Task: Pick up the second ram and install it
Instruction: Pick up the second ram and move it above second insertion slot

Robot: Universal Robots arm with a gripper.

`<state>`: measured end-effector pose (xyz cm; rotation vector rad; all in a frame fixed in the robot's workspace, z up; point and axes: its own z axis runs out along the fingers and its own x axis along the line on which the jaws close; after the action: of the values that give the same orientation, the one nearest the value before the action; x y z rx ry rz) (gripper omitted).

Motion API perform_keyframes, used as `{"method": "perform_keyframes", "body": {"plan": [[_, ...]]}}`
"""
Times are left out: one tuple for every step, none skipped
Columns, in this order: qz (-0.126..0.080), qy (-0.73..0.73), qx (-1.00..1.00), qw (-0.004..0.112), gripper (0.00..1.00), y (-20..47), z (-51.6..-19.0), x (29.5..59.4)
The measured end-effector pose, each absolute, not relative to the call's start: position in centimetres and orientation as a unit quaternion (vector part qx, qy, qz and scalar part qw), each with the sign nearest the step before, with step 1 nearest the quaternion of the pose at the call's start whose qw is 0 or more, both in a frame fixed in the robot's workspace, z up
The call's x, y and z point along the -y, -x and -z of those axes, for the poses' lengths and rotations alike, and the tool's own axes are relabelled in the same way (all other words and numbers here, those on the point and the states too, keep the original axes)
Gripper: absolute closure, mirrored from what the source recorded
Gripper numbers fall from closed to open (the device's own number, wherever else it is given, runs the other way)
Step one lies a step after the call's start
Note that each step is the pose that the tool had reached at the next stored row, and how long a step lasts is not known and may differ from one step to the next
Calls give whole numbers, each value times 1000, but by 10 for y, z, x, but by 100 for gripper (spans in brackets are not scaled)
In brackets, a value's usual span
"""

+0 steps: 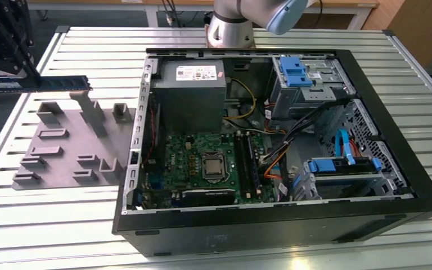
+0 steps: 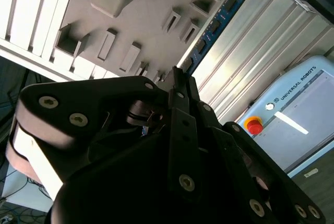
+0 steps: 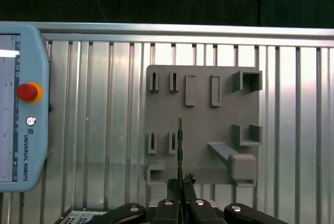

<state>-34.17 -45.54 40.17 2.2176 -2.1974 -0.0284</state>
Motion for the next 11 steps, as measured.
{"method": "perform_keyframes", "body": {"plan": [[9,-710,704,10,86,341,-402,455],[9,-710,704,10,86,340,-402,455],[9,-710,704,10,86,339,-402,455],[9,-710,704,10,86,338,-402,455],[9,-710,704,10,86,338,-402,455],[9,-710,704,10,86,337,-402,455],[9,-710,704,10,86,336,-402,455],[9,-710,704,10,86,334,-402,455],[9,-710,704,10,86,333,-402,455],[9,-710,704,10,86,332,-402,455],[9,-710,704,10,86,331,-402,455]]}}
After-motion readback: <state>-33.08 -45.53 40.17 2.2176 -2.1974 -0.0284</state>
